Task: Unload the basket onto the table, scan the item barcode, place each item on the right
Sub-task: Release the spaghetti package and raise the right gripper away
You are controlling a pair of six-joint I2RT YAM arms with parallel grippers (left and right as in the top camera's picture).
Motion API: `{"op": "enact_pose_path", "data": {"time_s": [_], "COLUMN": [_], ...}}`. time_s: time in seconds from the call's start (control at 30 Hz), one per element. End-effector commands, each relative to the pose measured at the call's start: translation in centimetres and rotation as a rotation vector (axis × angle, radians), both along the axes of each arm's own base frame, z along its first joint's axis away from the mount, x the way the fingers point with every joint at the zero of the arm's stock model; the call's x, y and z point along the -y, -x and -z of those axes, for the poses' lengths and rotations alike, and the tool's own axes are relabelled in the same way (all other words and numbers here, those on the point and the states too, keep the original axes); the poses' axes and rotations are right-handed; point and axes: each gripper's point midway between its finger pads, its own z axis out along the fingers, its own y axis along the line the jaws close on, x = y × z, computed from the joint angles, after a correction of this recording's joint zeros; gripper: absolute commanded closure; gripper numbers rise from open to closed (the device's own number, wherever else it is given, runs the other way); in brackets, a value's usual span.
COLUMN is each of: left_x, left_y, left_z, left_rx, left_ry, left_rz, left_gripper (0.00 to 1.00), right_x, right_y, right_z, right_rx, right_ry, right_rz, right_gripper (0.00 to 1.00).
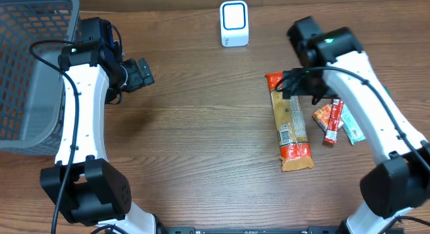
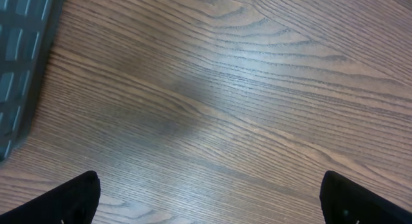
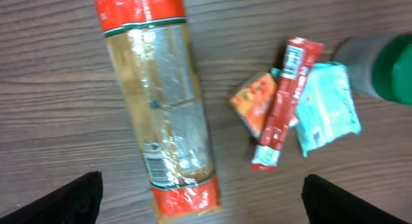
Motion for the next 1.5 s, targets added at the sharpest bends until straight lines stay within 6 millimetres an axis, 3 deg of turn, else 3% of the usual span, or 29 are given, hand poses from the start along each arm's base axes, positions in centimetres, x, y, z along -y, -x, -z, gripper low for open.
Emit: {"op": "enact_pose_path", "data": {"time_s": [0.0,0.3,1.1,1.27,1.47], "left_x": [0.0,0.0,0.0,0.0,0.0], "left_y": [-0.3,-0.3,-0.3,-0.3,-0.3], "left_z": [-0.4,-0.4,-0.4,-0.4,-0.4], "left_rx": [0.011,0.011,0.011,0.011,0.011], "left_ry": [-0.01,-0.01,-0.01,-0.01,-0.01], "left_rz": [0.018,0.018,0.018,0.018,0.018], "left_gripper": [0.0,0.0,0.0,0.0,0.0], "right_x": [0.3,0.0,-0.1,-0.7,-0.8], "right_y": [-0.4,-1.3,-1.3,-0.9,0.2], "right_z": [0.2,0.1,0.0,-1.5,-5.5], "right_rx": [0.0,0.04,0.042,0.082,0.191], "right_ry": [-0.009,-0.023,-0.024,-0.039,-0.08], "right_rz": [0.024,0.023,0.021,0.0,-0.012], "right_gripper": [0.0,0.0,0.0,0.0,0.0]}}
